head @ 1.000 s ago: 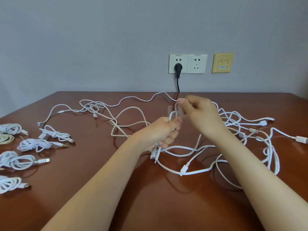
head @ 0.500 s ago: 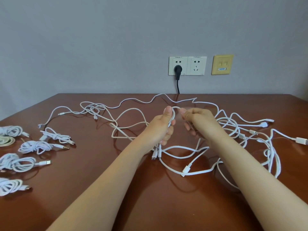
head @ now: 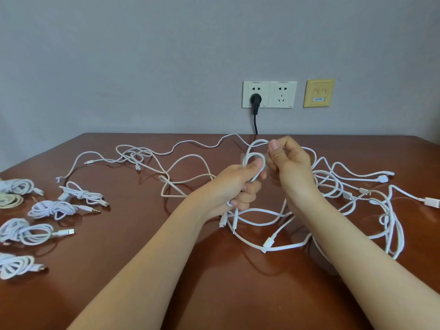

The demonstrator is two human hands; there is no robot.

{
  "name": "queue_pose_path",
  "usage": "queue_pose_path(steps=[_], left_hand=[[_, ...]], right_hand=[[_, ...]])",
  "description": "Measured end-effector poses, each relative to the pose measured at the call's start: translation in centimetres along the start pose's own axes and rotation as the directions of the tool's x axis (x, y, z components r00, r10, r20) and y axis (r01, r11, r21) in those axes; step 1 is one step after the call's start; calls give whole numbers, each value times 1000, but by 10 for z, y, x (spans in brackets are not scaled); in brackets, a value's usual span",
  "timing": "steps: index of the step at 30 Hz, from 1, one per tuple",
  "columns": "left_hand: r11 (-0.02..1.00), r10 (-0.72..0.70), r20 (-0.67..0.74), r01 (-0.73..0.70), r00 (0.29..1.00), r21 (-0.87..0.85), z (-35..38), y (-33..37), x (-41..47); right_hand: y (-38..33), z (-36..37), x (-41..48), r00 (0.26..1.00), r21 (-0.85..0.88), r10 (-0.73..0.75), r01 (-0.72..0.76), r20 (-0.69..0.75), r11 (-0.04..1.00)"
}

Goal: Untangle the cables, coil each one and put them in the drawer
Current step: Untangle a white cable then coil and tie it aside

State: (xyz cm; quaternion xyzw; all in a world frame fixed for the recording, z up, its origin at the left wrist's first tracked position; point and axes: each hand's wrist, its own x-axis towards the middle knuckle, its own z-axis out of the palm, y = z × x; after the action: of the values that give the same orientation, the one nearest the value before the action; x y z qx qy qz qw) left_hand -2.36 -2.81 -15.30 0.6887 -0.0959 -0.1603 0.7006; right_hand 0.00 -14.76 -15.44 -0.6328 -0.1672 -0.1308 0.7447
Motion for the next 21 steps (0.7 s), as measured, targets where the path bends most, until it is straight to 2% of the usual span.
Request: queue_pose_path(steps=[2,4,6,8,11,13,18,21], left_hand=[[1000,7,-6,-7,1000,8,-1,0,0],[1000,25,-19,-25,1000,-7,-2,0,0],[998,44,-47,-46,998,-47,-2,-1,1],[993,60,-105,-71,993,-96,-1,-1,4],[972,81,-234,-128,969,-195,-2,0,8],[965,101,-299,-166,949,-201,-3,0,11],[960,119,-399,-209,909,-188,-7,-4,13],[955,177,-374,-251,911,-159,-9,-2,10]], right_hand=[[4,-3,2,1000,-187,15,-19,-20,982],[10,-5,3,999,-403,33,-41,-27,914],[11,-3,2,999,-533,33,-37,-17,845],[8,1,-2,999,-638,-32,31,9,770],[2,10,-9,981,-717,-157,189,112,671],[3,12,-13,963,-768,-200,266,181,583],[5,10,-15,953,-815,-274,258,127,518],[6,13,-18,955,-825,-250,268,160,498]])
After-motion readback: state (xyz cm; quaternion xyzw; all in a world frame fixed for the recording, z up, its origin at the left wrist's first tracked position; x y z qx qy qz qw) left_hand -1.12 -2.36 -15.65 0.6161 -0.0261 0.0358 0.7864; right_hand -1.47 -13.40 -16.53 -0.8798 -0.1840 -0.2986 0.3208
